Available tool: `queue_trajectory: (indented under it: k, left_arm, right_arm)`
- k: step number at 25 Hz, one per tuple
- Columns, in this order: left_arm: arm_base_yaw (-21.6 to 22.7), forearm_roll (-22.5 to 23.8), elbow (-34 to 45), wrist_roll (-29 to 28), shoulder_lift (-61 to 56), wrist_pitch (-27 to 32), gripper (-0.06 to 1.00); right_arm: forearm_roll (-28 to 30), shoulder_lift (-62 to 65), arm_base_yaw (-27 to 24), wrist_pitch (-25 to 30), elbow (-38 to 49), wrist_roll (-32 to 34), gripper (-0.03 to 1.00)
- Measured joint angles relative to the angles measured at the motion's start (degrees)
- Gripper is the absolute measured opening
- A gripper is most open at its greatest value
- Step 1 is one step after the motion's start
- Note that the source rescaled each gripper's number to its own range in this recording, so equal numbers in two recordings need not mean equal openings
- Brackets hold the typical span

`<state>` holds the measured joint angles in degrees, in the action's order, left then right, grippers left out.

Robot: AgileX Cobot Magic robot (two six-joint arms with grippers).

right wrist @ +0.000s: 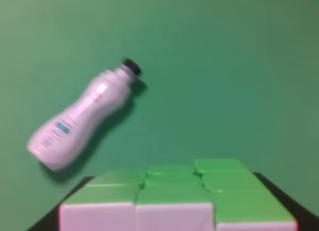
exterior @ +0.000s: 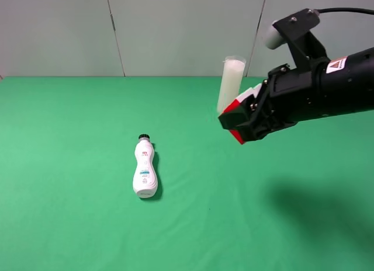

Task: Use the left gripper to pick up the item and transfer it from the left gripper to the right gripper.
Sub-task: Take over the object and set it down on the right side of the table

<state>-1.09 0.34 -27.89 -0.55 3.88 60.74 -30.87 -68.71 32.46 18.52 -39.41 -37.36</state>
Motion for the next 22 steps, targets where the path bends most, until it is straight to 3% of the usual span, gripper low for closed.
queue_trajectory:
  k: [10,22]
  left_arm:
    - [5.2,0.0,0.0,0.0,0.0,0.0,1.00]
    - [6.0,0.2,0.0,0.0,0.0,0.0,1.00]
  right_arm:
    - [7.4,-1.1,-9.5,3.1,0.0,5.7,0.00]
    - [23.6,-14.8,-10.3,10.5,-9.5,22.2,0.00]
